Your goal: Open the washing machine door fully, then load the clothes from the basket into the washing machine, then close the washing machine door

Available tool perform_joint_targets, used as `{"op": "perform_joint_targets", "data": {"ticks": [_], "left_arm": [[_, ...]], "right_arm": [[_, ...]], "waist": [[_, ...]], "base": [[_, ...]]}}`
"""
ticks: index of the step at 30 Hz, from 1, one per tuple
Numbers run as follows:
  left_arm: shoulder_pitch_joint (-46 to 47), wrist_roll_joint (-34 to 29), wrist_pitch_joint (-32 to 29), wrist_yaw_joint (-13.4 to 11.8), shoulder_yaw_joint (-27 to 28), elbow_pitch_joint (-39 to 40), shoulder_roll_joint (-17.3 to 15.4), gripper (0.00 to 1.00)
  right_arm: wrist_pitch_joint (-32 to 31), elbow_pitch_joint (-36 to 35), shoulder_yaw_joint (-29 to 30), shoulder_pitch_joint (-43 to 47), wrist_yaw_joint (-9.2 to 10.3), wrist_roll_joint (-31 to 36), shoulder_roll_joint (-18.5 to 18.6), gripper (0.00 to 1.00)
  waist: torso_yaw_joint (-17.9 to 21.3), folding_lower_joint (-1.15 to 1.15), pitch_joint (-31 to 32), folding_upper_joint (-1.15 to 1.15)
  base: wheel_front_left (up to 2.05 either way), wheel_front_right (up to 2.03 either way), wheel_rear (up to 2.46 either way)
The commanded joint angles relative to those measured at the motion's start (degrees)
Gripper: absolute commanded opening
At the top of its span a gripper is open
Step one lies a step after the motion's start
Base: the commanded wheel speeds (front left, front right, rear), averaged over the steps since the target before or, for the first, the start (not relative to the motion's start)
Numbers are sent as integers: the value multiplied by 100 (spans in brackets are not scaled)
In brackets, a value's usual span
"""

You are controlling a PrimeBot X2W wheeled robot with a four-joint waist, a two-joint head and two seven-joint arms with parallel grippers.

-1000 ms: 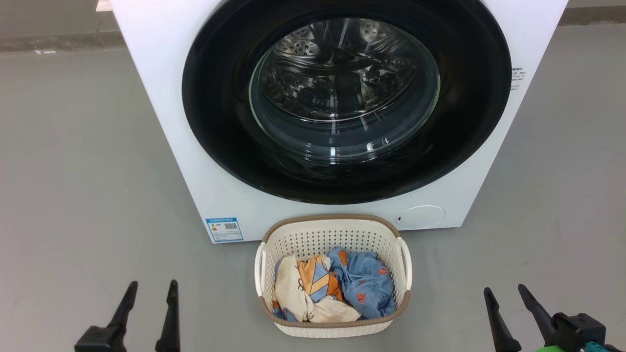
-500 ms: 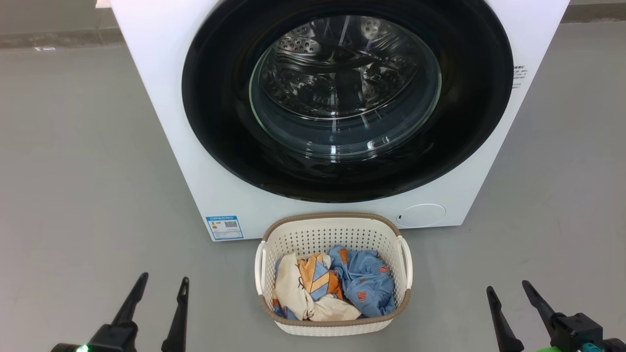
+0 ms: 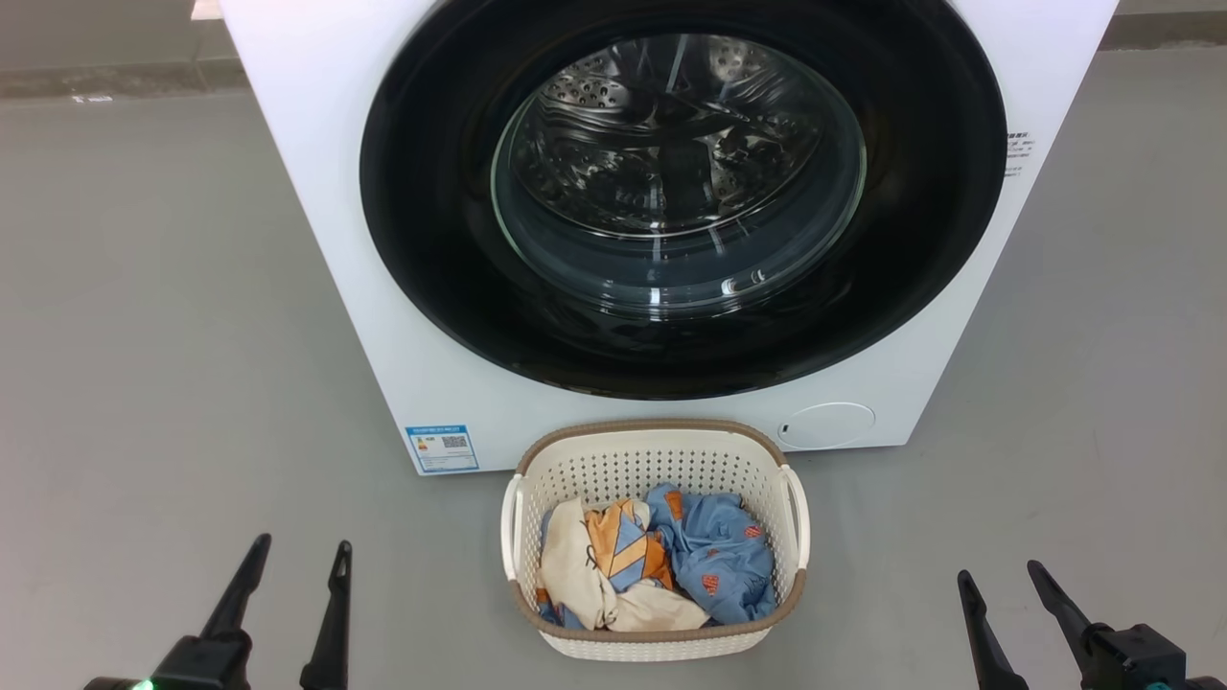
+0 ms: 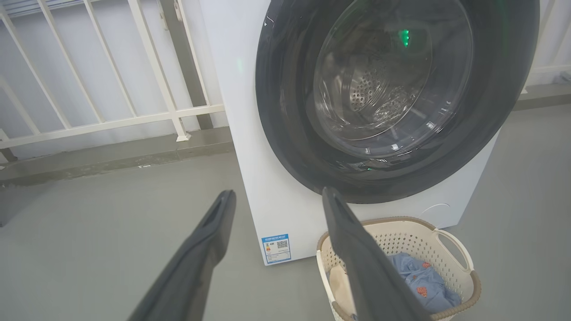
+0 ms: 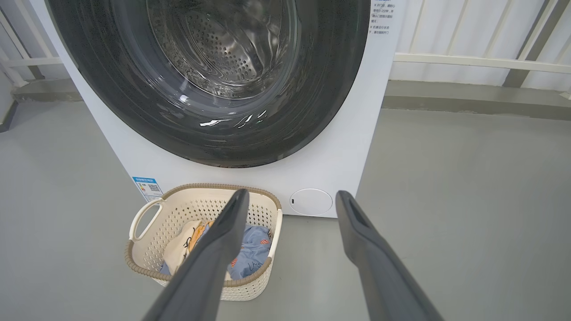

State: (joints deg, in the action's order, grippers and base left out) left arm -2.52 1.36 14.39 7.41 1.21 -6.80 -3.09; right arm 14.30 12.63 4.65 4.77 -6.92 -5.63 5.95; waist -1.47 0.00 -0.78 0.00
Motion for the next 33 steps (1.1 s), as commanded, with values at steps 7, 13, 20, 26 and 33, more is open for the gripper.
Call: {"op": "perform_joint_targets", "data": {"ticks": [7, 13, 20, 26, 33], "left_arm": [[97, -2, 61, 5, 255, 197, -39, 100], [105, -6, 61, 5, 299, 198, -27, 100], [111, 3, 61, 5, 301, 210, -14, 100], [107, 5, 61, 6, 303, 215, -8, 100], [119, 137, 61, 6, 313, 269, 1, 100]], "right_arm": [[70, -137, -109, -83, -57, -32, 74, 100], [70, -141, -102, -86, -57, -27, 75, 100], [70, -131, -110, -88, -57, -46, 76, 100], [70, -125, -117, -83, -57, -57, 78, 100], [70, -116, -125, -81, -57, -77, 88, 100]], "waist": [[7, 0, -9, 0], [15, 0, -14, 0], [19, 0, -20, 0], [22, 0, -19, 0], [30, 0, -24, 0]], "base": [[4, 18, -21], [42, 73, -116], [94, 125, -219], [108, 138, -246], [106, 134, -240]]}}
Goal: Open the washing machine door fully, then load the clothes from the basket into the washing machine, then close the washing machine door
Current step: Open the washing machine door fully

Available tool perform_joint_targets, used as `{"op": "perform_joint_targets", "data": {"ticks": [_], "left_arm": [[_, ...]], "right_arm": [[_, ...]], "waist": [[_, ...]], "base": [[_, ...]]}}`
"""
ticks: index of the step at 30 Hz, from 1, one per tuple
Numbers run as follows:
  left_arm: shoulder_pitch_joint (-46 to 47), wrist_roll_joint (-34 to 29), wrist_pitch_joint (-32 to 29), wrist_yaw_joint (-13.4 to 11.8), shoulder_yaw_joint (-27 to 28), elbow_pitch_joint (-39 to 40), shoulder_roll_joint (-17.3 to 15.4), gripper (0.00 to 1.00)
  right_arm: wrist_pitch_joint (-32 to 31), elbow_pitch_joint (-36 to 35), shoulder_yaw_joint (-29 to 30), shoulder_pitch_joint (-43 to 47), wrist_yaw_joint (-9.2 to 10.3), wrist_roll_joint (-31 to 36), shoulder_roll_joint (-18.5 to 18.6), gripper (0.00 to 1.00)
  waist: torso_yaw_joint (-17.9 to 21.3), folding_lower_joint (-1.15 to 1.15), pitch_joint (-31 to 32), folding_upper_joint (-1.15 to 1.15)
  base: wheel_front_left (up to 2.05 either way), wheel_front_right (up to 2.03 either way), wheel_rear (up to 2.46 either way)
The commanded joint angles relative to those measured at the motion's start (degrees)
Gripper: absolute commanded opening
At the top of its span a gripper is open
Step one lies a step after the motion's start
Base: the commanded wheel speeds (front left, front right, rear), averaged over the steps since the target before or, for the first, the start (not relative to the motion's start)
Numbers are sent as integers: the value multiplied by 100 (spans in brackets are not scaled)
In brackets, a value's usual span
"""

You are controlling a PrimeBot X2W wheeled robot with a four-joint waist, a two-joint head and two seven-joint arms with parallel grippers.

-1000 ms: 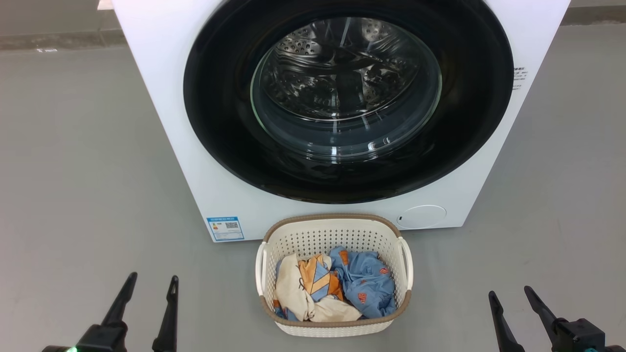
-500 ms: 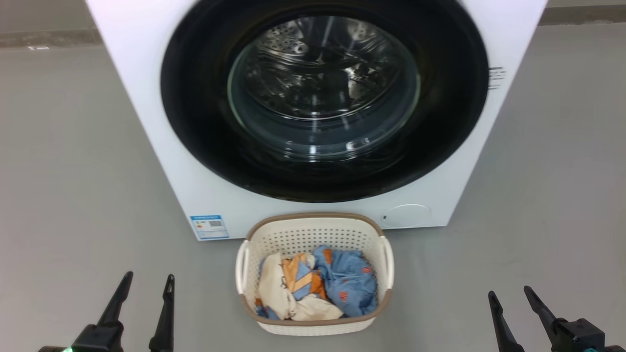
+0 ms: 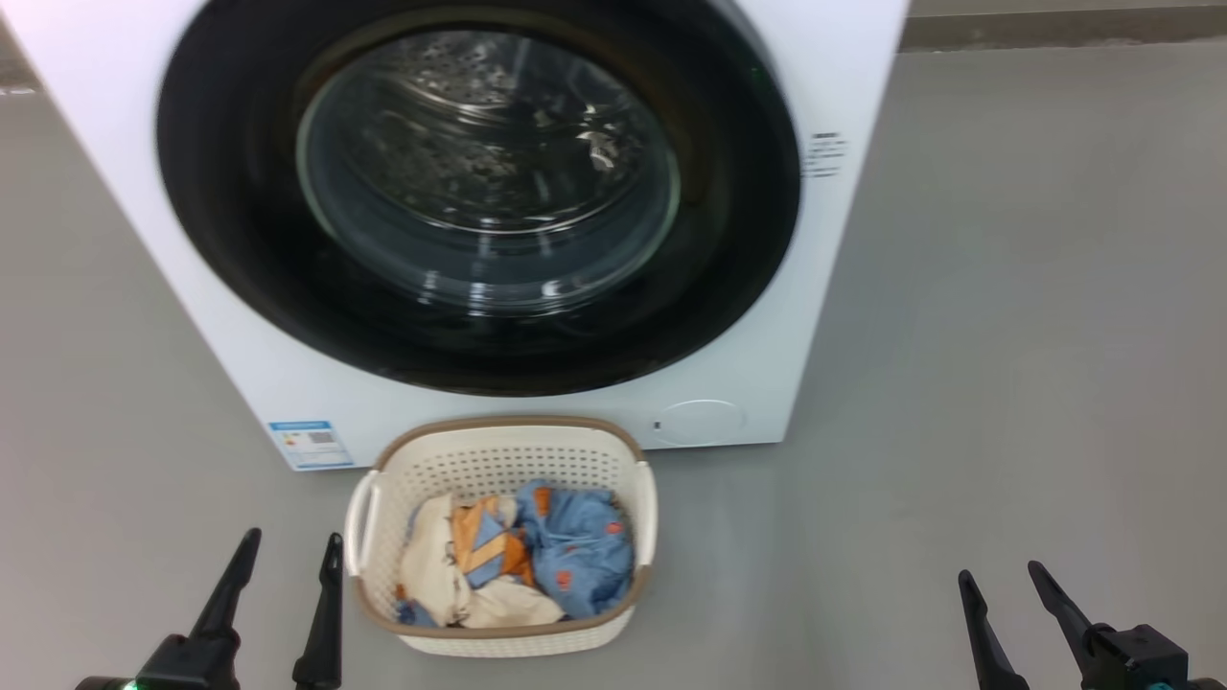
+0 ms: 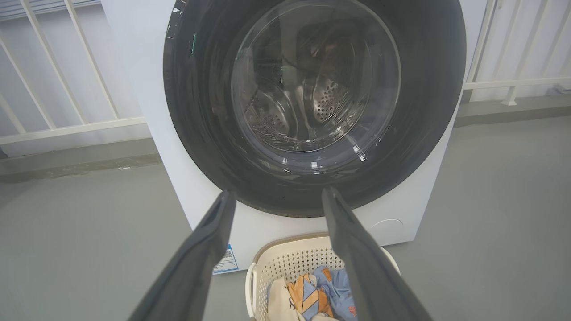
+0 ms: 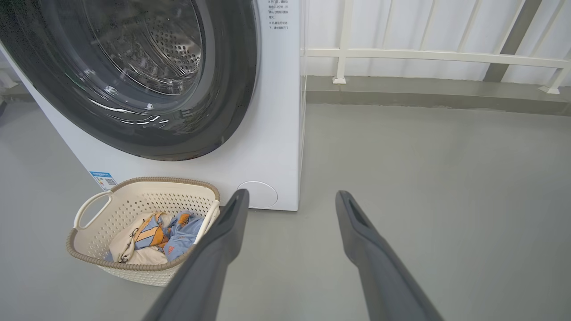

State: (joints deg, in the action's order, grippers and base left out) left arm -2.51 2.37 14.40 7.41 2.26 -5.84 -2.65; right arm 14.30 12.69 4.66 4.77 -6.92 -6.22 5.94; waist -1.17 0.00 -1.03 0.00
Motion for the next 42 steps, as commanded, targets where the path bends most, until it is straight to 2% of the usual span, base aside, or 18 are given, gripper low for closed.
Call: {"op": "perform_joint_targets", "data": {"ticks": [1, 9, 19, 20, 21, 22, 28, 33, 36, 37, 42], "left_arm": [[116, 61, 60, 7, 194, 177, -41, 100], [88, 141, 60, 7, 168, 155, -34, 100], [68, 188, 60, 7, 160, 151, -28, 100], [70, 192, 60, 7, 156, 150, -27, 100], [71, 196, 60, 7, 156, 148, -27, 100], [73, 198, 60, 7, 156, 141, -26, 100], [66, 207, 60, 7, 201, 123, -25, 100], [49, 224, 60, 7, 222, 113, -24, 100], [47, 232, 60, 7, 243, 147, -24, 100], [47, 232, 60, 7, 243, 147, -24, 100], [72, 240, 60, 7, 208, 202, -23, 100]], "right_arm": [[70, -121, -125, -80, -57, -21, 90, 100], [70, -142, -112, -73, -57, -84, 78, 100], [70, -269, -65, -56, -57, -380, 0, 100], [70, -293, -75, -62, -57, -400, 6, 46], [70, -346, -93, -70, -57, -454, -1, 11], [70, -372, -168, -62, -57, -525, 13, 0], [70, -544, -124, -35, -57, -854, -17, 0], [70, -602, 44, -50, -57, -1424, -150, 0], [70, -596, 321, -103, -57, -2542, -264, 0], [70, -596, 321, -103, -57, -2542, -264, 0], [70, -497, 605, -259, -57, -4866, -301, 0]], "waist": [[1, 0, 1, 0], [20, 0, 17, 0], [16, 0, 15, 0], [16, 0, 12, 0], [17, 0, 7, 0], [17, 0, 5, 0], [39, 0, -16, 0], [68, 0, -40, 0], [68, 0, -72, 0], [68, 0, -72, 0], [22, 0, -178, 0]], "base": [[100, 100, -201], [65, 65, -130], [7, 7, -14], [0, 0, 0], [0, 0, 0], [0, 0, 0], [0, 0, 0], [0, 0, 0], [0, 0, 0], [0, 0, 0], [0, 0, 0]]}}
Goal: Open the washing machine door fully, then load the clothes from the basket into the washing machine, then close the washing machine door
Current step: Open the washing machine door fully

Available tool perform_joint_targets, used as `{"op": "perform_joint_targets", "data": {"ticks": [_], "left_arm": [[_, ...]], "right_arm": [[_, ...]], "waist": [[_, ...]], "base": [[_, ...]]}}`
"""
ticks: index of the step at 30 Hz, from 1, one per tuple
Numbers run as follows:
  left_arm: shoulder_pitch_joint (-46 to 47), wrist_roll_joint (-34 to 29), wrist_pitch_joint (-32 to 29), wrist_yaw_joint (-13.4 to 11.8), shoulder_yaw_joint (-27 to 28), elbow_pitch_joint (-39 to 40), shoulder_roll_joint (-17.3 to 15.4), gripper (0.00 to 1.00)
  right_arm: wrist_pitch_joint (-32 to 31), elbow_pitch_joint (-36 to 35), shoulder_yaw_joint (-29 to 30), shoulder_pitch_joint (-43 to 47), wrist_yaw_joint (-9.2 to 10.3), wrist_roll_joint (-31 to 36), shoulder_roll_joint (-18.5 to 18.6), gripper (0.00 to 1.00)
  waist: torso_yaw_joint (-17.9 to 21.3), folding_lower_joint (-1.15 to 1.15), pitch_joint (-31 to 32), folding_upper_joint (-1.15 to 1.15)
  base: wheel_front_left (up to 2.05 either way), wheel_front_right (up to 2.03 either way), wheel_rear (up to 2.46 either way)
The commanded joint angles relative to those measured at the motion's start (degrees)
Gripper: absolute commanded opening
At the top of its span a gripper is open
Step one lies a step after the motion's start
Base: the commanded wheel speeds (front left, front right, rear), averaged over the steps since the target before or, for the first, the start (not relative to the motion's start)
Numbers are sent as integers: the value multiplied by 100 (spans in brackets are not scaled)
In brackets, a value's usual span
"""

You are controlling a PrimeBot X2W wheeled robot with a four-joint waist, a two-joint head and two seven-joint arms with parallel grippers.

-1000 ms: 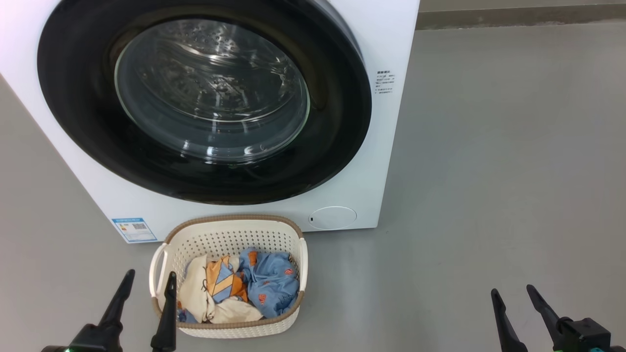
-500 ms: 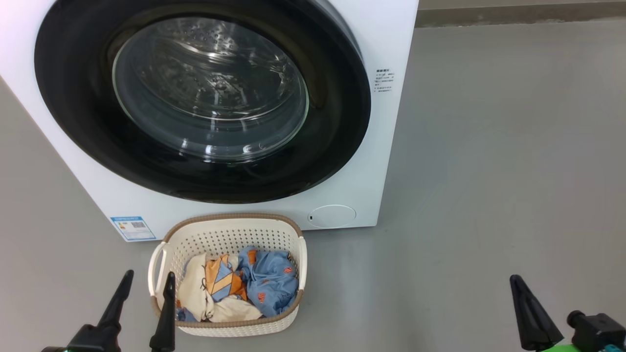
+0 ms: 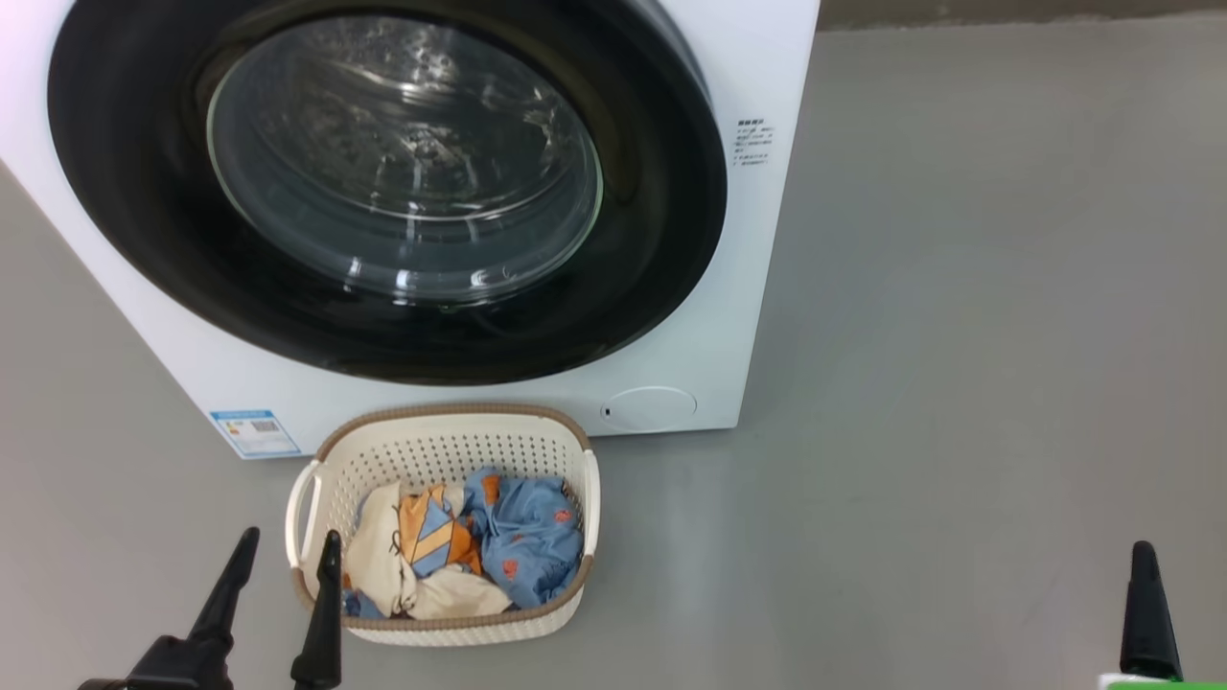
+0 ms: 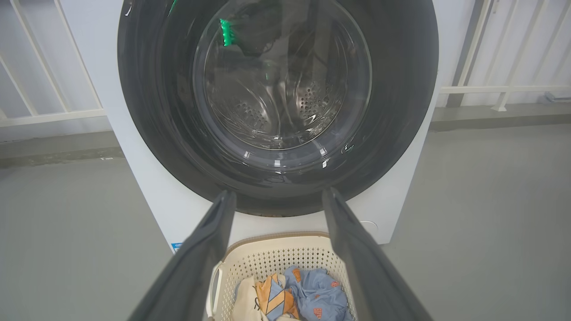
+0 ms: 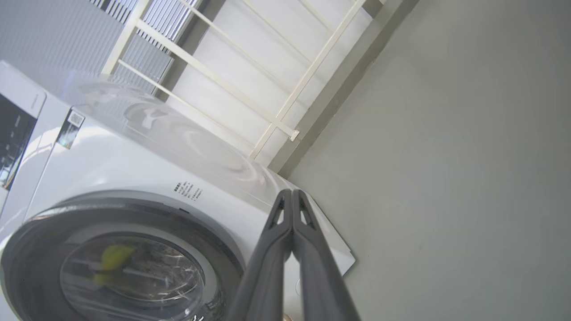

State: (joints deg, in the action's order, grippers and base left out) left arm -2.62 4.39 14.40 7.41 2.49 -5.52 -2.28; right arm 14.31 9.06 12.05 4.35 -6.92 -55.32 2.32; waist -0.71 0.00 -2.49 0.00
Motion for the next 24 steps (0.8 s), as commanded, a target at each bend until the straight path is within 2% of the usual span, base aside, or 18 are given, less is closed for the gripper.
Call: {"op": "perform_joint_targets", "data": {"ticks": [1, 6, 11, 17, 24], "left_arm": [[97, 44, 60, 7, 170, 183, -61, 100], [176, 129, 60, 8, 105, 239, -60, 100], [261, 233, 60, 8, 23, 291, -60, 100], [353, 345, 60, 8, -36, 381, -60, 100], [417, 329, 60, 8, -195, 438, -60, 100]], "right_arm": [[69, -98, -132, -262, -57, -425, 59, 0], [-191, 63, -94, -616, -57, -2489, 370, 0], [-983, 285, 470, -1126, -57, -3880, 811, 0], [-2033, 634, 1336, -1867, -57, -4695, 1199, 0], [-3171, 954, 2103, -2731, -57, -4983, 1622, 0]], "waist": [[-38, 0, -70, 0], [-64, 0, -316, 0], [-131, 0, -617, 0], [-264, 0, -1004, 0], [-547, 0, -1531, 0]], "base": [[0, 0, 0], [0, 0, 0], [0, 0, 0], [0, 0, 0], [0, 0, 0]]}}
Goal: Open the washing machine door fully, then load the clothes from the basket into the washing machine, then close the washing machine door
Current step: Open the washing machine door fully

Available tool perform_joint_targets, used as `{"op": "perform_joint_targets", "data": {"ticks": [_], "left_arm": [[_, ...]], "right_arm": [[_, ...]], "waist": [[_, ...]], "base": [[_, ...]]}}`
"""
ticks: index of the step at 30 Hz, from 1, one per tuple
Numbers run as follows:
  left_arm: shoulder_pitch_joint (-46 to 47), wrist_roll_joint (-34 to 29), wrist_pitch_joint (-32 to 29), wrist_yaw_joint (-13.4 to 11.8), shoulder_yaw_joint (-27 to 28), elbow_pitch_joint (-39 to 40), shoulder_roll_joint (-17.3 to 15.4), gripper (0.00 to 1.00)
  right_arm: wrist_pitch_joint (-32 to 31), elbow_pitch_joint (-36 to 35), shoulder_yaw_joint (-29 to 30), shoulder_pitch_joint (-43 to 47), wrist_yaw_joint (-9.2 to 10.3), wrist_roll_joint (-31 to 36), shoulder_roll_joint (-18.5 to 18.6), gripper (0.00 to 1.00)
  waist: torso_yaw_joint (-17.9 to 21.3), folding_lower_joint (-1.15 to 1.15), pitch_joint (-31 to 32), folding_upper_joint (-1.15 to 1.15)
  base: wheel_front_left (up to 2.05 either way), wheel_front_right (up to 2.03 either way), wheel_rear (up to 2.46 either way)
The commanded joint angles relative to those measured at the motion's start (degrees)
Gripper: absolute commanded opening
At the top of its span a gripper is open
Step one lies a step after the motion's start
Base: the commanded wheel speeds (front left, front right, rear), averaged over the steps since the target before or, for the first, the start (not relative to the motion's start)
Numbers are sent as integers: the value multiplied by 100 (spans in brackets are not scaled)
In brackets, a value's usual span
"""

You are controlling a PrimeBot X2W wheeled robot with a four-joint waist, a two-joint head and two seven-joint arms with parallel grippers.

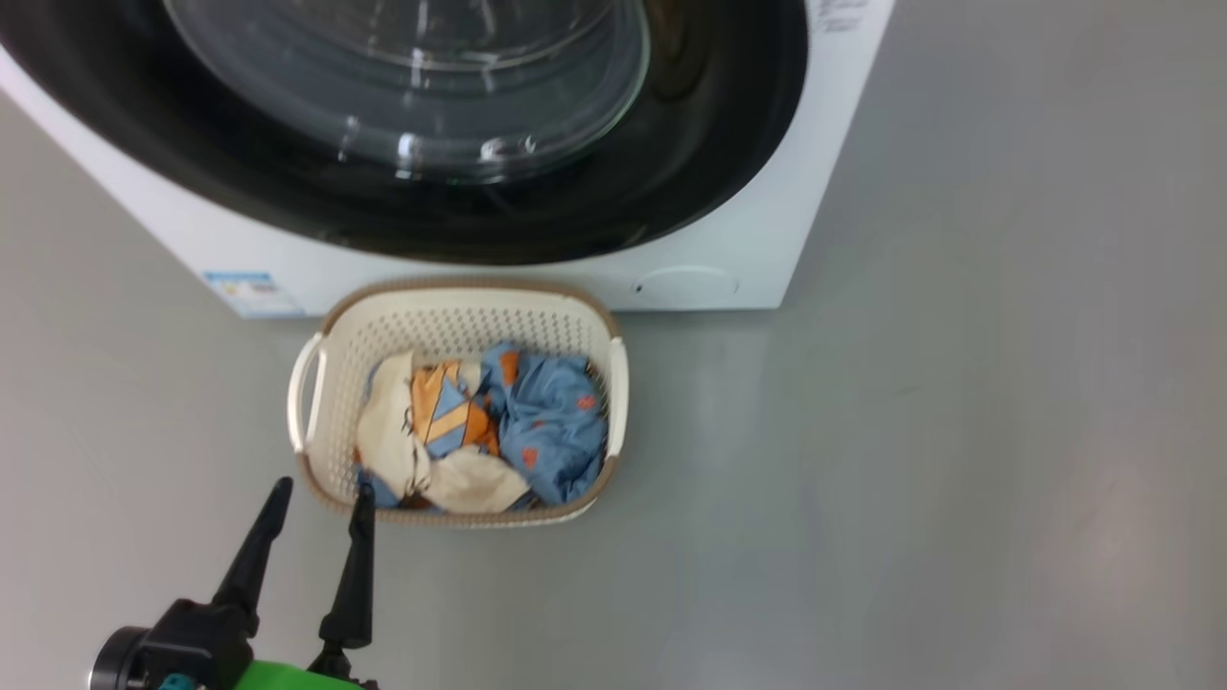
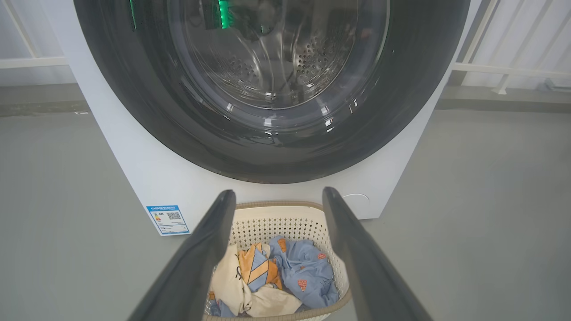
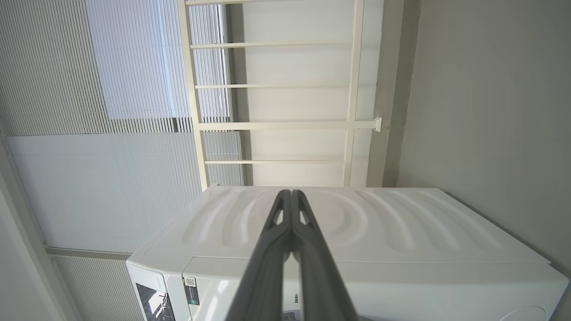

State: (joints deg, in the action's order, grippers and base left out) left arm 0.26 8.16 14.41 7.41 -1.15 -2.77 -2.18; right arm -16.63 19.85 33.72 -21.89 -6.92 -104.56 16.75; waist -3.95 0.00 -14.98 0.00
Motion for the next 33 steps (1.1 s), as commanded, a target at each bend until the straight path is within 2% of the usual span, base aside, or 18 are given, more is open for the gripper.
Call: {"op": "perform_joint_targets", "data": {"ticks": [1, 7, 11, 15, 20, 33], "left_arm": [[127, -63, 59, 8, 150, 175, -70, 100], [175, -109, 59, 8, 115, 341, -72, 100], [281, -79, 59, 8, 97, 446, -72, 100], [316, -59, 59, 8, 27, 444, -71, 100], [423, -65, 59, 8, 33, 456, -71, 100], [623, 187, 59, 8, -60, 450, -70, 100]], "right_arm": [[-256, -86, -33, -201, -57, -47, 239, 0], [-874, 57, -163, -1050, -57, 338, 560, 0], [-1266, 40, -339, -1793, -57, 531, 651, 0], [-1541, 81, -505, -2119, -57, 656, 683, 0], [-1923, 63, -872, -2627, -57, 853, 569, 0], [-2294, 131, -1437, -3250, -57, 1283, 299, 0]], "waist": [[-270, 0, -342, 0], [-503, 0, -783, 0], [-698, 0, -1098, 0], [-813, 0, -1207, 0], [-941, 0, -1334, 0], [-1402, 0, -1470, 0]], "base": [[0, 0, 0], [0, 0, 0], [0, 0, 0], [0, 0, 0], [0, 0, 0], [0, 0, 0]]}}
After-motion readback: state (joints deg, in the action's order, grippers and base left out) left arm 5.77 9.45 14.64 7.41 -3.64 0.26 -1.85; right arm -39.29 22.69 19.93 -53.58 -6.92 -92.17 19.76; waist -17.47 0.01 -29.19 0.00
